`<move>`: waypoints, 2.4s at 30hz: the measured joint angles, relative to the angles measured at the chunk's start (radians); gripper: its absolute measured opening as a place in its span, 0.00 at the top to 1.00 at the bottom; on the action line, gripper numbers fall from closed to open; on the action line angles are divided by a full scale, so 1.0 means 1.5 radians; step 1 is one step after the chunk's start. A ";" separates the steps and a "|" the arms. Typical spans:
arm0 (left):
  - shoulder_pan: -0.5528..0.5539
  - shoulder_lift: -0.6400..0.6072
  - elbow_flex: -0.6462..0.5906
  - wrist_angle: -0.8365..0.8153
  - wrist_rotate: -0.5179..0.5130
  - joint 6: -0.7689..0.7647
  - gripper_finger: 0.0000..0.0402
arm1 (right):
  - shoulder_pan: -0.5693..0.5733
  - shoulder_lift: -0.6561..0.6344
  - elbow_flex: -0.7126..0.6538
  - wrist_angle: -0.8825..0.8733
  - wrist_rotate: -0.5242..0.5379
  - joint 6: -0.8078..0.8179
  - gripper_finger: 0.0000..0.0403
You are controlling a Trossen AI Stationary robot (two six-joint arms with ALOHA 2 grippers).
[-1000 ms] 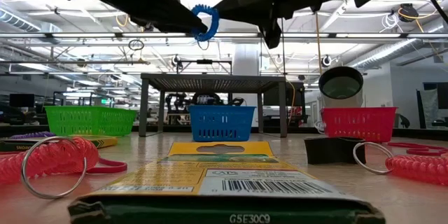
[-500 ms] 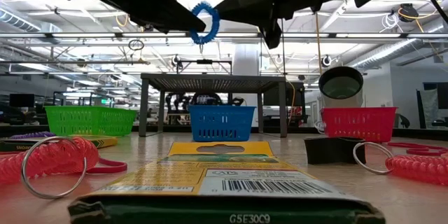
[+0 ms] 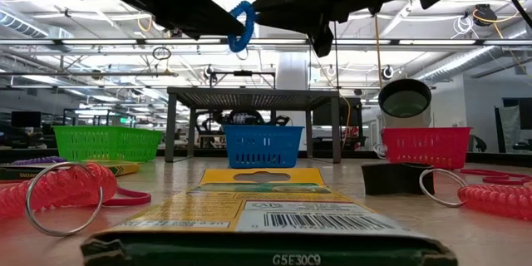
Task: Pick & Place Office Desk Supplies
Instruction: Put the blue spring keychain into the green bin, then put the purple spring keychain into the green bin
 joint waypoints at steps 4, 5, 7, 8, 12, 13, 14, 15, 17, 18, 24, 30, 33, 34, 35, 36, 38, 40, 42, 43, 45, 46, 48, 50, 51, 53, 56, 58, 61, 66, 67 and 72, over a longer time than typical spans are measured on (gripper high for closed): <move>0.000 0.000 0.000 -0.024 0.000 -0.011 0.97 | -0.008 -0.002 0.000 0.006 0.000 -0.003 0.69; 0.000 0.000 0.000 -0.030 0.000 -0.017 0.97 | -0.009 -0.008 0.000 0.005 0.000 -0.007 0.67; 0.000 -0.001 0.000 -0.042 -0.003 -0.019 0.97 | -0.012 -0.022 0.000 0.009 0.000 -0.023 0.64; 0.000 -0.005 0.000 -0.057 -0.011 -0.019 0.97 | -0.014 -0.028 0.001 0.011 0.001 -0.032 0.63; -0.005 -0.042 0.000 -0.134 -0.076 -0.045 0.97 | -0.017 -0.073 0.000 -0.027 0.001 -0.064 0.61; -0.008 -0.057 0.000 -0.162 -0.093 -0.057 0.97 | -0.017 -0.084 0.001 -0.033 0.002 -0.071 0.61; -0.010 -0.076 0.000 -0.187 -0.110 -0.070 0.97 | -0.017 -0.096 0.001 -0.049 0.002 -0.077 0.61; -0.013 -0.096 0.000 -0.211 -0.125 -0.081 0.97 | -0.017 -0.110 0.001 -0.072 0.002 -0.083 0.62; -0.019 -0.142 0.000 -0.260 -0.153 -0.101 0.97 | -0.017 -0.128 0.000 -0.096 0.001 -0.092 0.62; -0.022 -0.166 0.000 -0.279 -0.165 -0.106 0.97 | -0.017 -0.137 0.001 -0.110 0.002 -0.095 0.63; -0.034 -0.315 0.000 -0.379 -0.258 -0.153 0.97 | -0.017 -0.176 0.000 -0.203 0.005 -0.100 0.63; -0.021 -0.409 0.000 -0.561 -0.372 -0.281 0.97 | -0.016 -0.176 -0.007 -0.240 0.002 -0.126 0.64; -0.005 -0.432 0.000 -0.632 -0.388 -0.362 0.97 | -0.016 -0.176 -0.032 -0.240 0.001 -0.126 0.65; 0.001 -0.434 0.000 -0.651 -0.387 -0.391 0.97 | -0.016 -0.176 -0.041 -0.239 0.002 -0.126 0.65; 0.008 -0.435 0.000 -0.665 -0.385 -0.418 0.97 | -0.017 -0.176 -0.049 -0.235 0.003 -0.126 0.65; 0.015 -0.435 0.000 -0.681 -0.382 -0.441 0.97 | -0.019 -0.176 -0.056 -0.224 0.004 -0.129 0.65; 0.026 -0.433 0.000 -0.712 -0.373 -0.476 0.97 | -0.026 -0.176 -0.068 -0.195 0.002 -0.134 0.65; 0.038 -0.429 0.000 -0.736 -0.362 -0.508 0.96 | -0.033 -0.176 -0.075 -0.178 0.002 -0.135 0.65; 0.049 -0.428 0.000 -0.762 -0.348 -0.537 0.93 | -0.038 -0.176 -0.081 -0.164 0.001 -0.137 0.66; 0.054 -0.429 0.000 -0.773 -0.336 -0.553 0.91 | -0.039 -0.176 -0.082 -0.160 0.001 -0.138 0.66; 0.066 -0.429 0.000 -0.787 -0.308 -0.576 0.87 | -0.040 -0.176 -0.082 -0.159 0.001 -0.138 0.66; 0.071 -0.429 0.000 -0.792 -0.294 -0.585 0.85 | -0.040 -0.176 -0.082 -0.159 0.001 -0.138 0.66; 0.080 -0.429 0.000 -0.793 -0.277 -0.597 0.81 | -0.040 -0.176 -0.082 -0.159 0.001 -0.140 0.66; 0.087 -0.429 0.000 -0.790 -0.262 -0.597 0.77 | -0.040 -0.176 -0.082 -0.159 0.000 -0.143 0.66; 0.090 -0.429 0.000 -0.790 -0.255 -0.598 0.76 | -0.040 -0.176 -0.082 -0.159 0.000 -0.143 0.66; 0.095 -0.429 0.000 -0.790 -0.242 -0.597 0.72 | -0.040 -0.176 -0.082 -0.159 0.000 -0.143 0.66; 0.098 -0.429 0.000 -0.790 -0.235 -0.593 0.65 | -0.040 -0.176 -0.082 -0.159 0.000 -0.143 0.66; 0.098 -0.429 0.000 -0.790 -0.208 -0.572 0.60 | -0.040 -0.176 -0.082 -0.159 0.000 -0.143 0.66; 0.093 -0.429 0.000 -0.790 -0.123 -0.527 0.55 | -0.040 -0.176 -0.082 -0.159 0.000 -0.143 0.67; 0.057 -0.423 0.000 -0.787 -0.006 -0.549 0.52 | -0.040 -0.176 -0.082 -0.159 -0.001 -0.155 0.67; 0.045 -0.420 0.000 -0.788 0.008 -0.555 0.52 | -0.040 -0.176 -0.082 -0.159 -0.002 -0.157 0.67; -0.032 -0.383 0.000 -0.791 0.032 -0.583 0.56 | -0.039 -0.176 -0.082 -0.159 -0.002 -0.158 0.67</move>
